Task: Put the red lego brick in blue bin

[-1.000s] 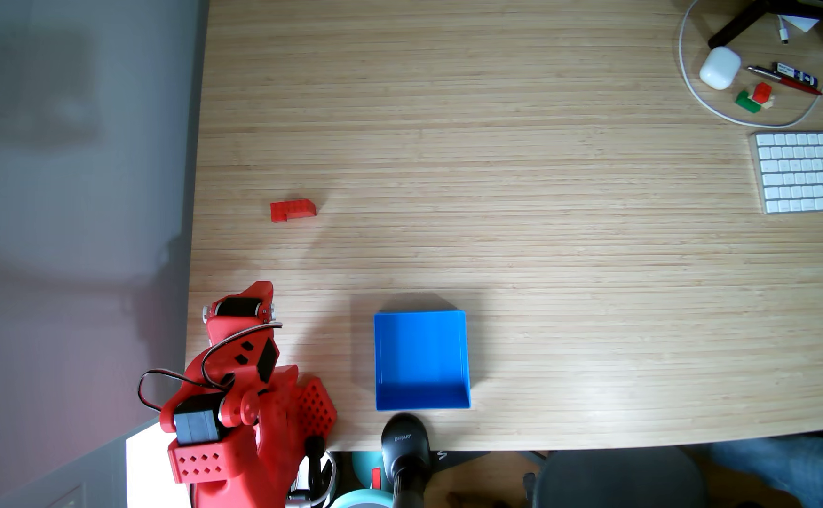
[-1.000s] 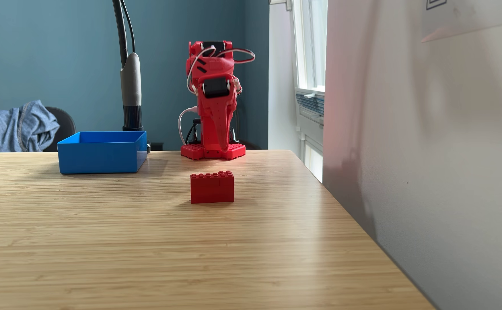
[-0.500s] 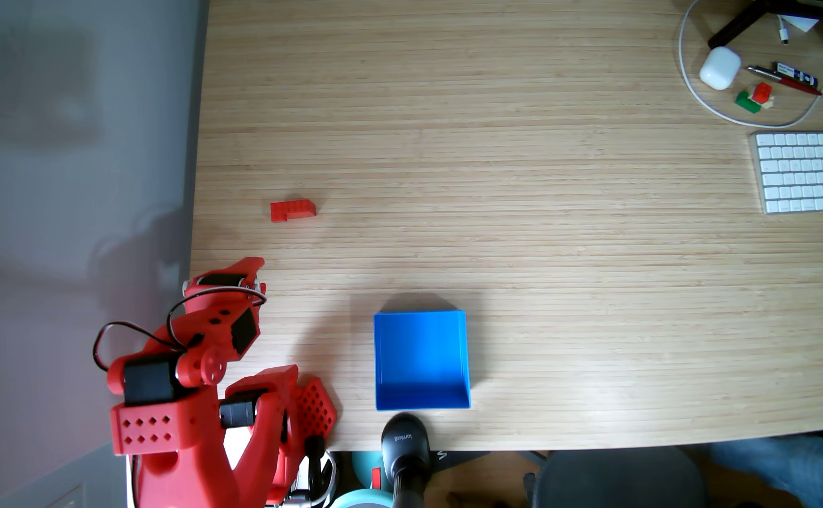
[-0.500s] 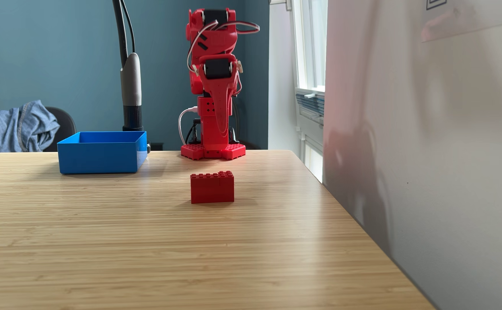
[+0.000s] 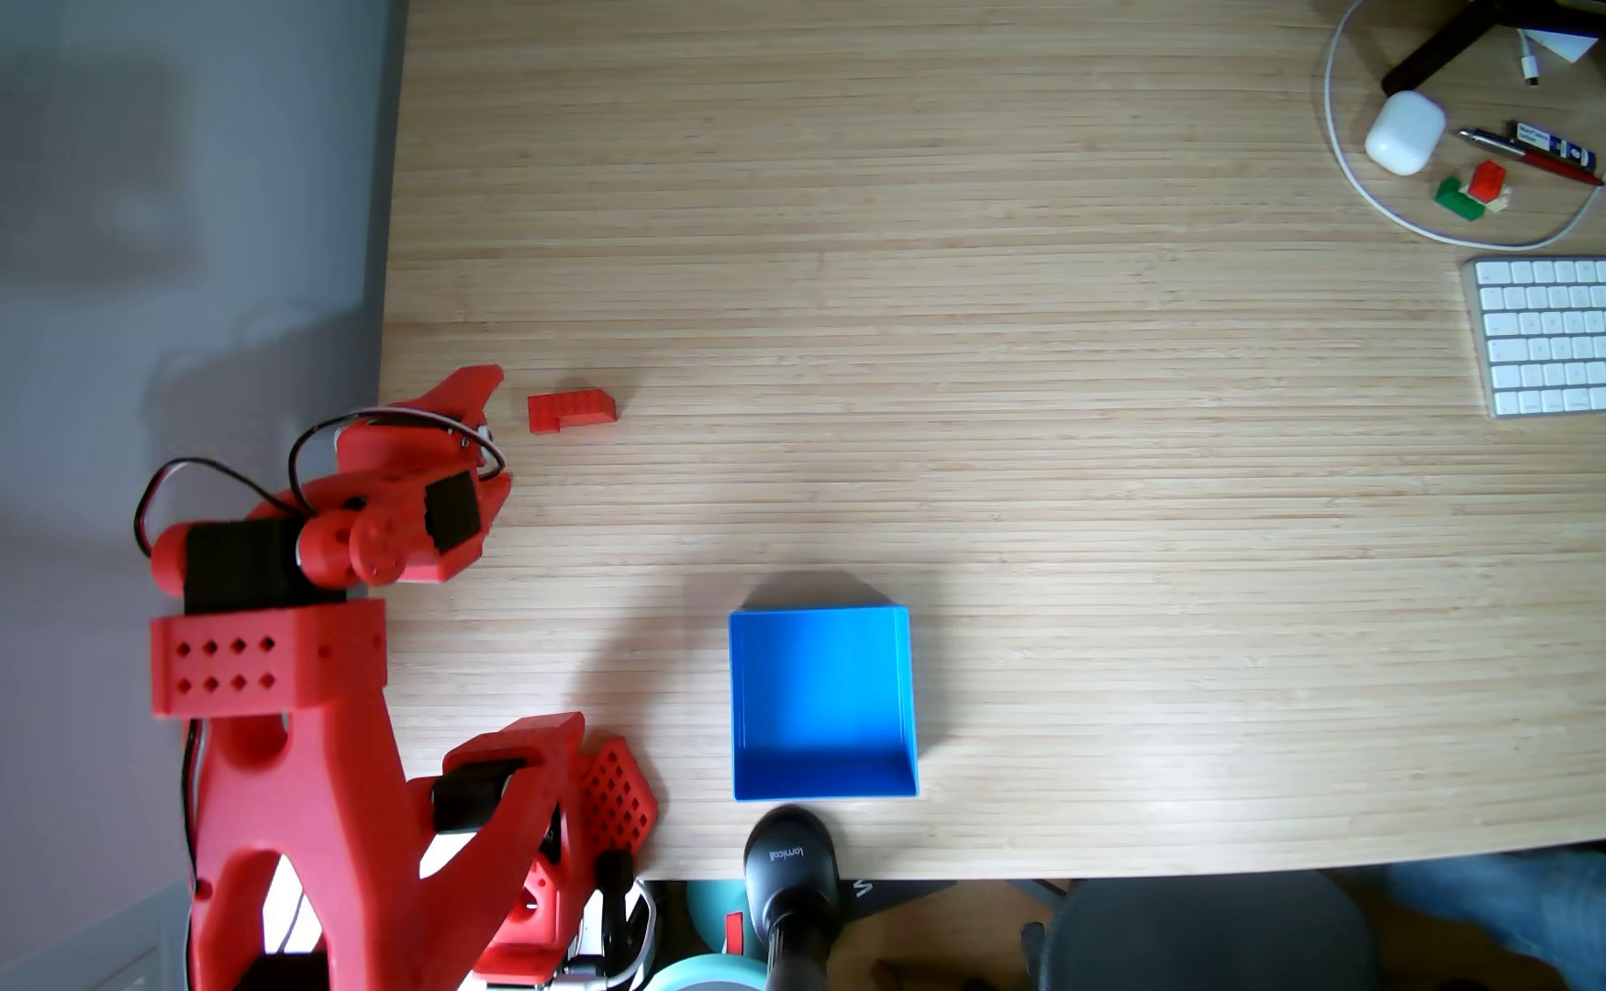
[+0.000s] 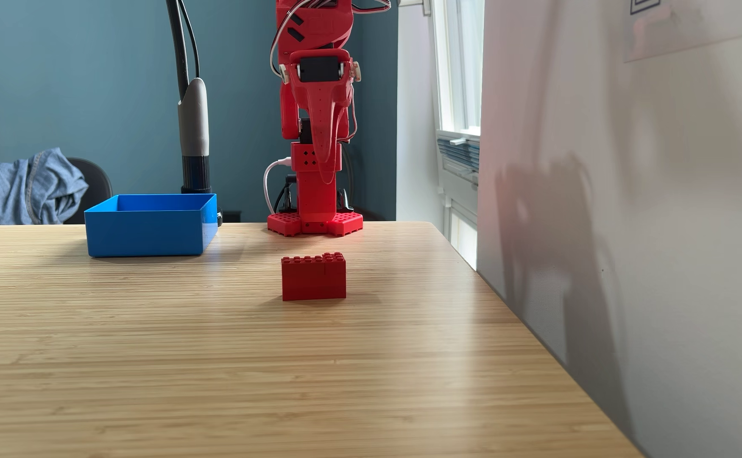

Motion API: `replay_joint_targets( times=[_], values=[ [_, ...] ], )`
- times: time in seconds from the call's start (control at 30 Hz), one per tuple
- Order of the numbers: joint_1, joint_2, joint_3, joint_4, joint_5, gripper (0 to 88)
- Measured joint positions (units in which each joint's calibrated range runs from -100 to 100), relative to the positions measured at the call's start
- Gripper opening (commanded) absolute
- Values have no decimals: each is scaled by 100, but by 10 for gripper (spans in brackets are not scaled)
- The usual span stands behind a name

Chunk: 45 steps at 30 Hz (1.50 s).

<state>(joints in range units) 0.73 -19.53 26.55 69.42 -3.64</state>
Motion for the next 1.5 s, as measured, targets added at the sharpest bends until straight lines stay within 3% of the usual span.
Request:
replay_joint_targets(
  times=[0.57, 1.03, 1.33, 1.5],
  values=[
    [445, 3360, -2017, 0, 205, 247],
    [445, 4192, -2681, 0, 225, 161],
    [445, 4452, -2803, -8, 59, 2],
    [445, 4595, -3031, 0, -24, 1]
  ],
)
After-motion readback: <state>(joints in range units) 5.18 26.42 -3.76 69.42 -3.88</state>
